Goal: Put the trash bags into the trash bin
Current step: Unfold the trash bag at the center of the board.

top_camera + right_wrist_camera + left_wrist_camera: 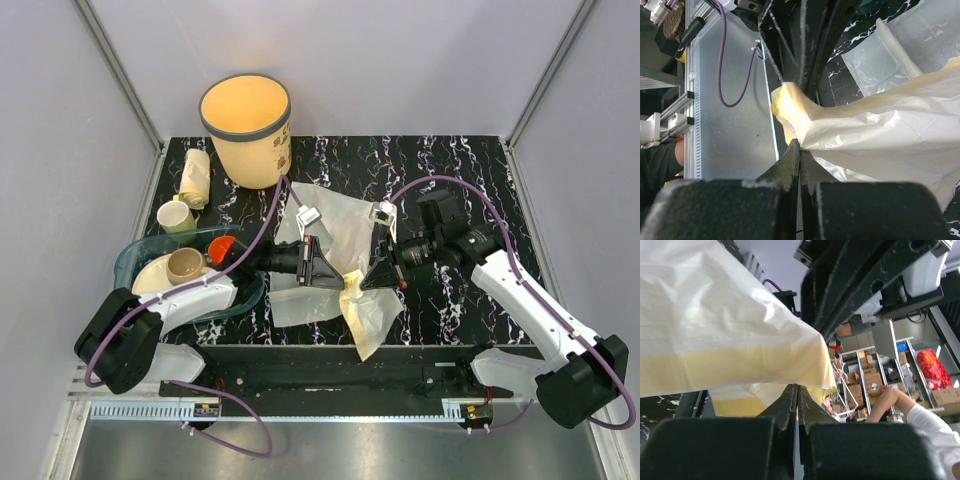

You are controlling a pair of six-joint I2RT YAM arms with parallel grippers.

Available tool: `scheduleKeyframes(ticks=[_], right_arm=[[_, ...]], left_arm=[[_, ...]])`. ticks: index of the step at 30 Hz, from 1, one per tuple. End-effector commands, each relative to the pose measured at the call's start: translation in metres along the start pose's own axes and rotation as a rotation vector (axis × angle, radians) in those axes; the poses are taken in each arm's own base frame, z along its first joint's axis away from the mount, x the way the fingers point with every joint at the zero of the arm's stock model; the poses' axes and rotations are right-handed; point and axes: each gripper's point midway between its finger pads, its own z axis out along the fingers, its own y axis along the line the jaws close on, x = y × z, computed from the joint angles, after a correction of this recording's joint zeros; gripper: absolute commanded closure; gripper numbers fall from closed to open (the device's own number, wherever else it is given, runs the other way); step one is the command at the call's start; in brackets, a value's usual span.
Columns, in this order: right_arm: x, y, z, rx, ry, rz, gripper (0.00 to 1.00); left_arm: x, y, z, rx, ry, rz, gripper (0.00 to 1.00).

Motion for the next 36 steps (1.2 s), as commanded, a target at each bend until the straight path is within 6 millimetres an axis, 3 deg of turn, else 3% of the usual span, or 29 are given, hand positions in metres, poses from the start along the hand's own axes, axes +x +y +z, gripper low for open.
scheduleKeyframes(ticks=[1, 4, 6, 13, 17, 20, 22, 25, 29, 31, 36], right_arm=[[-0.007, 0.004, -0.003, -0.004, -0.017, -0.019, 1.0], [-0.002, 0.0, -0.004, 0.019, -0.005, 0.003, 1.0], [0.0, -0.002, -0.004, 0.027, 0.002, 0.019, 1.0], [0.003, -0.014, -0.006, 0.061, 0.018, 0.074, 1.0], [0.009, -0.027, -0.019, 0.099, 0.013, 0.162, 1.0], [0.004, -0.029, -0.019, 0.1, 0.028, 0.211, 0.5], [-0.009, -0.028, -0.019, 0.102, 0.007, 0.209, 0.1], [-0.027, -0.025, -0.02, 0.144, -0.024, 0.182, 0.0], [-0.047, -0.019, -0.016, 0.225, -0.031, 0.189, 0.0], [-0.055, -0.025, -0.017, 0.28, -0.056, 0.189, 0.0], [-0.051, -0.039, -0.012, 0.386, 0.02, 0.154, 0.08]], left_arm=[[-0.014, 0.016, -0.014, -0.083, -0.06, -0.028, 1.0], [-0.014, 0.041, -0.033, -0.201, -0.09, -0.062, 1.0], [-0.015, 0.046, -0.042, -0.216, -0.11, -0.067, 1.0], [-0.016, 0.047, -0.054, -0.26, -0.131, -0.018, 1.0], [-0.028, 0.04, -0.061, -0.26, -0.164, 0.041, 1.0], [-0.028, 0.03, -0.053, -0.278, -0.145, 0.108, 1.0], [-0.023, 0.028, -0.044, -0.286, -0.117, 0.12, 1.0], [-0.026, 0.026, -0.033, -0.29, -0.101, 0.146, 1.0], [-0.031, 0.026, -0.026, -0.3, -0.096, 0.159, 1.0], [-0.034, 0.025, -0.021, -0.298, -0.099, 0.16, 1.0], [-0.035, 0.028, -0.011, -0.315, -0.091, 0.14, 1.0]])
